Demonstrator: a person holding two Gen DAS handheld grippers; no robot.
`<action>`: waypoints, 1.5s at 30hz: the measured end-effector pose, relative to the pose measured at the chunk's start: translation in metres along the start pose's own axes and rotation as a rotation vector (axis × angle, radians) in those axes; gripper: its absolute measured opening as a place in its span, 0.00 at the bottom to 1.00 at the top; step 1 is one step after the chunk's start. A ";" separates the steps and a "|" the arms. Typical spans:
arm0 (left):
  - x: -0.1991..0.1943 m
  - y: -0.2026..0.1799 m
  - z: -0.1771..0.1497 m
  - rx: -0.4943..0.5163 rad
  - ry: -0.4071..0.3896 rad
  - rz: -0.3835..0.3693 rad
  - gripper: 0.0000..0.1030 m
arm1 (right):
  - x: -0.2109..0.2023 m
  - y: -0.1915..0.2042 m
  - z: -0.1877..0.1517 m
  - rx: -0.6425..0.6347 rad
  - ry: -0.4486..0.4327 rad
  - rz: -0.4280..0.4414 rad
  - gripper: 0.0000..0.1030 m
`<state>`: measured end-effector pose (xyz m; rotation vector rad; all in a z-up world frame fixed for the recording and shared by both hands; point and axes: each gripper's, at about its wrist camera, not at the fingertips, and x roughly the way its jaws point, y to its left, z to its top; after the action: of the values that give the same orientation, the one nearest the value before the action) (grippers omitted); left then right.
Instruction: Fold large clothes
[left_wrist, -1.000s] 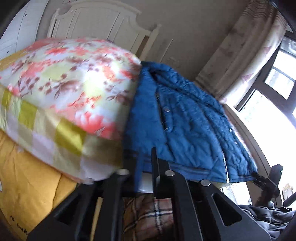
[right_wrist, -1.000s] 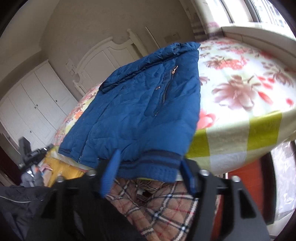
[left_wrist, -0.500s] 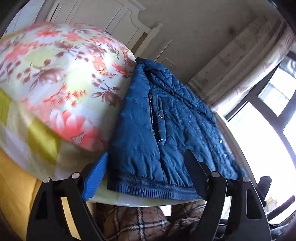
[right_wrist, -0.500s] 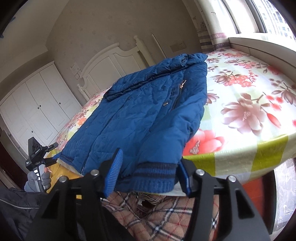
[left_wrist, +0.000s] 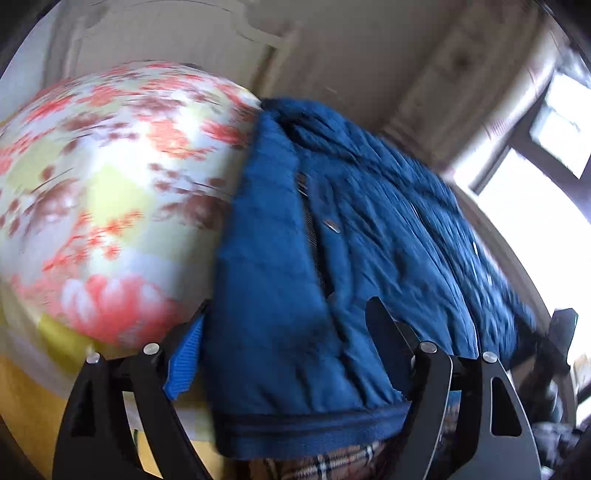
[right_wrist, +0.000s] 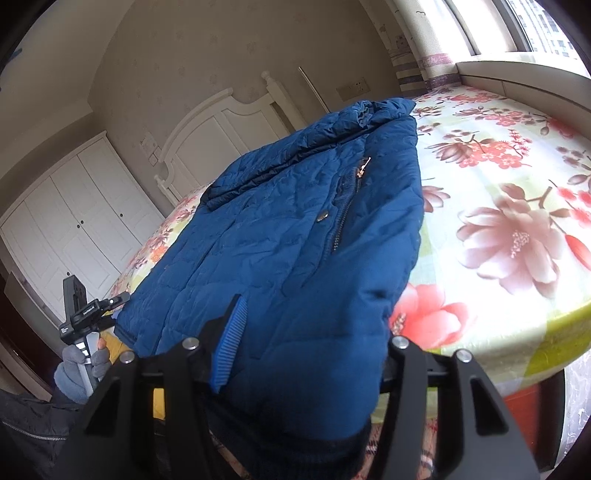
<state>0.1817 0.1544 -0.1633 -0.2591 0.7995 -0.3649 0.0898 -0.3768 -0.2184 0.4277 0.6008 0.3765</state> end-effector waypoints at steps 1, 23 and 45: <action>0.002 -0.008 -0.002 0.044 0.016 0.027 0.70 | 0.000 0.002 0.000 -0.009 0.007 -0.006 0.52; 0.015 0.030 0.185 -0.508 -0.222 -0.447 0.11 | 0.015 0.015 0.201 0.111 -0.137 0.198 0.20; 0.158 0.107 0.328 -0.481 -0.130 -0.222 0.89 | 0.206 -0.143 0.338 0.289 0.017 0.030 0.87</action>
<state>0.5477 0.2148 -0.0842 -0.8189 0.7232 -0.3561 0.4836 -0.4962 -0.1312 0.7115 0.6689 0.3226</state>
